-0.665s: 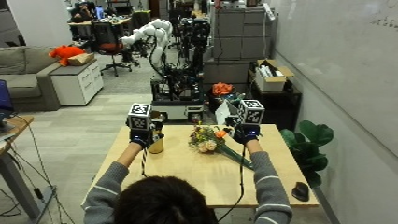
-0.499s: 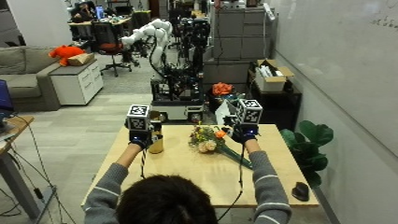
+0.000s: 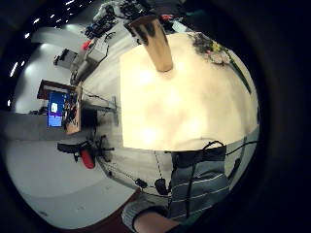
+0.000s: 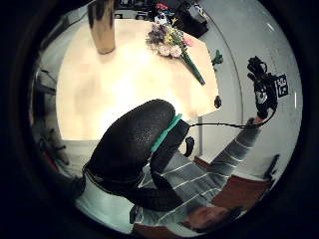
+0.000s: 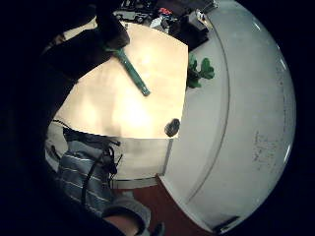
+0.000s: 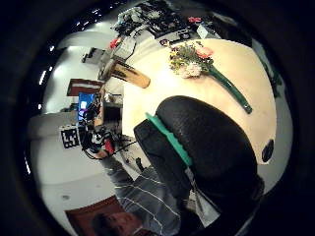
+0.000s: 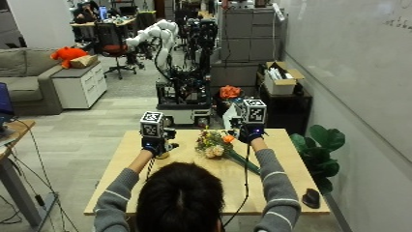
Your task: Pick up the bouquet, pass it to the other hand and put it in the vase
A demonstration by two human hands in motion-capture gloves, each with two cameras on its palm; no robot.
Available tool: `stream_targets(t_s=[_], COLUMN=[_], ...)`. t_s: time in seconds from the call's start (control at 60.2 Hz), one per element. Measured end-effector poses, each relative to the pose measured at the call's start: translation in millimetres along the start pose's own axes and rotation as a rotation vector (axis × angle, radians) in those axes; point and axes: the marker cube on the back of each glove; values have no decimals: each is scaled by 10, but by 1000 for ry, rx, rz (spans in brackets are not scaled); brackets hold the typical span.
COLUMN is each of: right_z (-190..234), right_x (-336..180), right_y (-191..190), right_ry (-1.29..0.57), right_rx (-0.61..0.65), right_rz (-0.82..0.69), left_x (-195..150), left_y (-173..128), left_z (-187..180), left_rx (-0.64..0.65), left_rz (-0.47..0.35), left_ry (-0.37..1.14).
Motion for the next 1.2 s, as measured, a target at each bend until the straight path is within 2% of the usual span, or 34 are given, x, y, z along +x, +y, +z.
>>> stream_targets(t_s=[0.033,0.133,0.266,0.382,0.465,0.565,0.632,0.648,0.681,0.731,0.781,0.864,0.914,0.964,1.047,1.13,1.197], right_z=[5,30,7,43,168,206,405,455,562,792,1025,1444,1721,1945,2239,2520,2664], right_x=[9,64,115,335,526,603,778,824,919,1059,1139,1276,1351,1424,1480,1525,1573], right_y=[-72,-214,-342,-579,-666,-583,-720,-772,-882,-1004,-1073,-1174,-1219,-1251,-1322,-1272,-1236], right_ry=[14,40,56,67,34,25,15,14,10,-11,-50,-113,-134,-132,-144,-151,-131], right_rx=[39,37,31,13,-125,16,30,45,81,80,47,-3,-49,-69,-85,-179,-224], right_rz=[-37,-26,-18,116,220,213,237,239,246,260,237,258,267,309,275,282,362], left_x=[4,86,172,312,392,412,394,393,448,576,614,625,586,605,620,696,695], left_y=[-84,-137,-339,-195,-176,-328,-295,-341,-414,-332,-281,-372,-401,-391,-380,-469,-420], left_z=[83,179,290,232,307,534,544,591,683,647,642,756,832,874,915,935,923], left_rx=[-5,-51,-34,-51,-67,-72,-8,-9,-40,-51,-64,-73,-116,-160,-208,-133,-157], left_rz=[4,17,63,96,126,139,38,43,120,189,186,190,164,171,164,248,267], left_ry=[2,12,13,18,16,1,-125,-130,-74,-13,-12,-12,-29,-2,42,123,139])
